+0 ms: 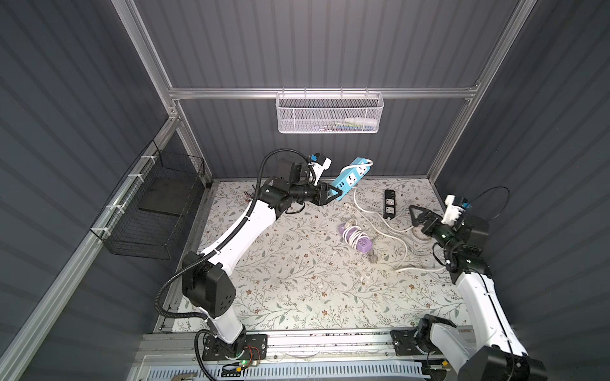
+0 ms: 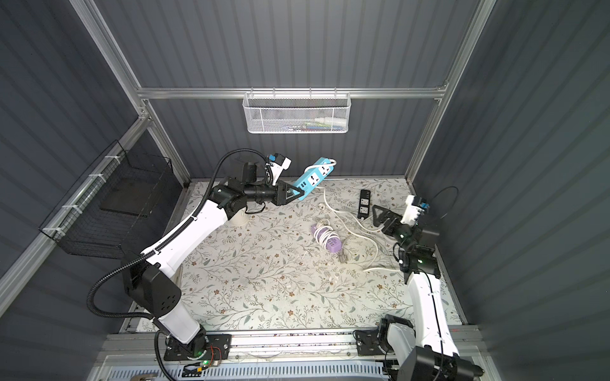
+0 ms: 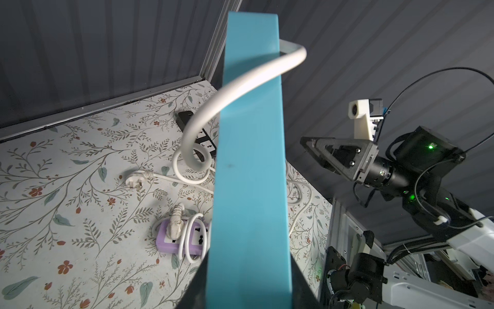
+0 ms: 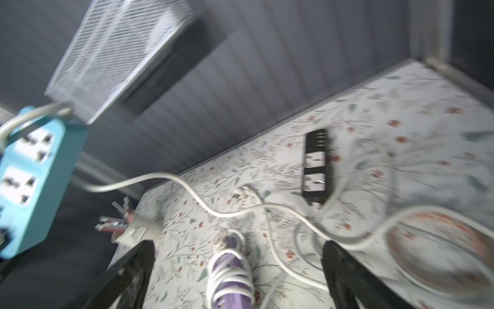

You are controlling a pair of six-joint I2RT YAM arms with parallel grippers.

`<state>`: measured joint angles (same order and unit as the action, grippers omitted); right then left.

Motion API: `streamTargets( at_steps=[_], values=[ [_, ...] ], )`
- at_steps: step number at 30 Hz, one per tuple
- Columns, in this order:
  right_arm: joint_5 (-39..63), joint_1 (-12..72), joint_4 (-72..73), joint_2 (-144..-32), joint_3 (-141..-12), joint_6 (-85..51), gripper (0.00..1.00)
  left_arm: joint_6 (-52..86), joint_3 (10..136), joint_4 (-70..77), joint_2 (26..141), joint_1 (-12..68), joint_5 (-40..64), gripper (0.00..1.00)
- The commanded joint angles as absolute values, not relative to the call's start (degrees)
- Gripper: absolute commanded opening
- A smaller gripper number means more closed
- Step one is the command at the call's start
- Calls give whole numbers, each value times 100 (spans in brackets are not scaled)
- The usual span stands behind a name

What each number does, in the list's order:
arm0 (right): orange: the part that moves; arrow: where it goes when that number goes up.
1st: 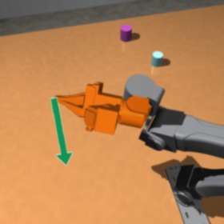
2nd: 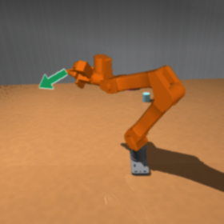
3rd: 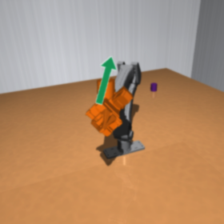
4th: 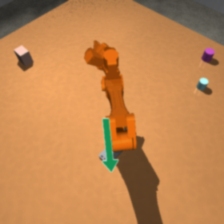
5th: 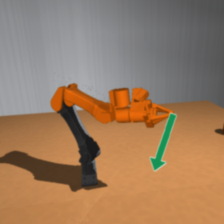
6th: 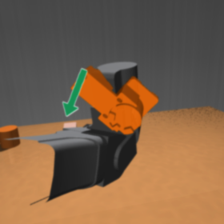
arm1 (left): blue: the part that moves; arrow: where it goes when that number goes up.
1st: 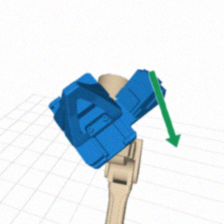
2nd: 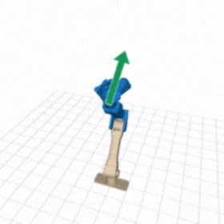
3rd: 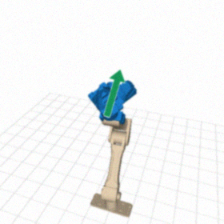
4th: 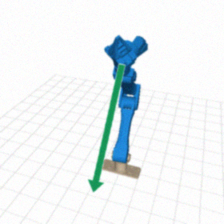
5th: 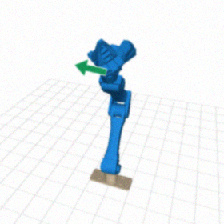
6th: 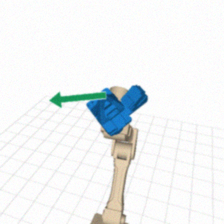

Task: Unwrap the cord wrapped around the power strip
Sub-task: Unwrap the power cord from the power strip.

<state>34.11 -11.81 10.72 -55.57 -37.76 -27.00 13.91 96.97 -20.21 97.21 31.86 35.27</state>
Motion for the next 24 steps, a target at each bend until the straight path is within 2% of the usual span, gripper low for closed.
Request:
streamTargets(
  at_steps=[1, 9, 24],
  values=[
    [4222, -595, 2513, -5924, -3793, -2312, 99, 1412, 10085, -2044, 9694, 3208, 3885, 0],
    [4074, 526, 3490, -7198, -4471, -1542, 99, 2027, 10040, -1720, 9493, 3206, 4408, 0],
    [3976, 1050, 3999, -8495, -5443, -951, 94, 2792, 9874, -1377, 9288, 3208, 4882, 0]
  ],
)
